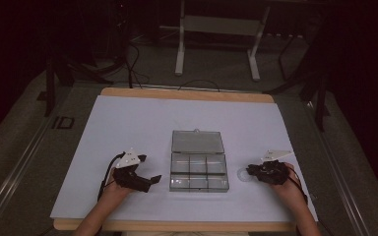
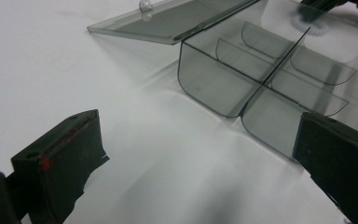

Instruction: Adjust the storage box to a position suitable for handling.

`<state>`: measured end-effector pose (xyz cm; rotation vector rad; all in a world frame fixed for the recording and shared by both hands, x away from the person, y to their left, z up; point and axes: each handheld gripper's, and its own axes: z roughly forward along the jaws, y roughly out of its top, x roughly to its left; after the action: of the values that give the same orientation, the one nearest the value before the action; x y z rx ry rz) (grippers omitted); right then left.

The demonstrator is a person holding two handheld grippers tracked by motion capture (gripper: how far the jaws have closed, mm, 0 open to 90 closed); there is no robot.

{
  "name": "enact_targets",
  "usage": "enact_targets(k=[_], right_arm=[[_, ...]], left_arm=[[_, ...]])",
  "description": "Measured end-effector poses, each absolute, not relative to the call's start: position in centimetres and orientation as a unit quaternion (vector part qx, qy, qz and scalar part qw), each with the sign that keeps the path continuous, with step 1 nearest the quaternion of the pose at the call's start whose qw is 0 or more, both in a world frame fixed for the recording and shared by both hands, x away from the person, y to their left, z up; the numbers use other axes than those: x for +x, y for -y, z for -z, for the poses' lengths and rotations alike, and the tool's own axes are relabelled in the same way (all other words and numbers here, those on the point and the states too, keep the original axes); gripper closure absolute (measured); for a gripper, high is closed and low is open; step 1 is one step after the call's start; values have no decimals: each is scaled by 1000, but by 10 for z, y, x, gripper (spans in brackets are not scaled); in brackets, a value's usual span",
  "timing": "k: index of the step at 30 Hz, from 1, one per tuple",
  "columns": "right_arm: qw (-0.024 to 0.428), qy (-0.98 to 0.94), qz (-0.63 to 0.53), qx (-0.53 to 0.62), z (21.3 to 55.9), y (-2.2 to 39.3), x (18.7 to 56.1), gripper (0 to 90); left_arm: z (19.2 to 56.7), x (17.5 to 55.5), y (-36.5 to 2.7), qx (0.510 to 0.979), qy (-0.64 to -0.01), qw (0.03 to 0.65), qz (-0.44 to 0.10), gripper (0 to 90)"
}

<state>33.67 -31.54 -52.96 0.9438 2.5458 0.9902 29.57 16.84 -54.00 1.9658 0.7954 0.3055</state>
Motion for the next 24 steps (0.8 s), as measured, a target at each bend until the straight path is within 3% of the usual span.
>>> enact_targets(k=[17,24], right_arm=[[121,-874,-328,337,526,312,338,825],[131,-868,-345,332,506,313,336,826]], left_arm=[[542,295,-171,799,-329,487,-125,20],[542,295,-171,801,-326,485,-128,20]])
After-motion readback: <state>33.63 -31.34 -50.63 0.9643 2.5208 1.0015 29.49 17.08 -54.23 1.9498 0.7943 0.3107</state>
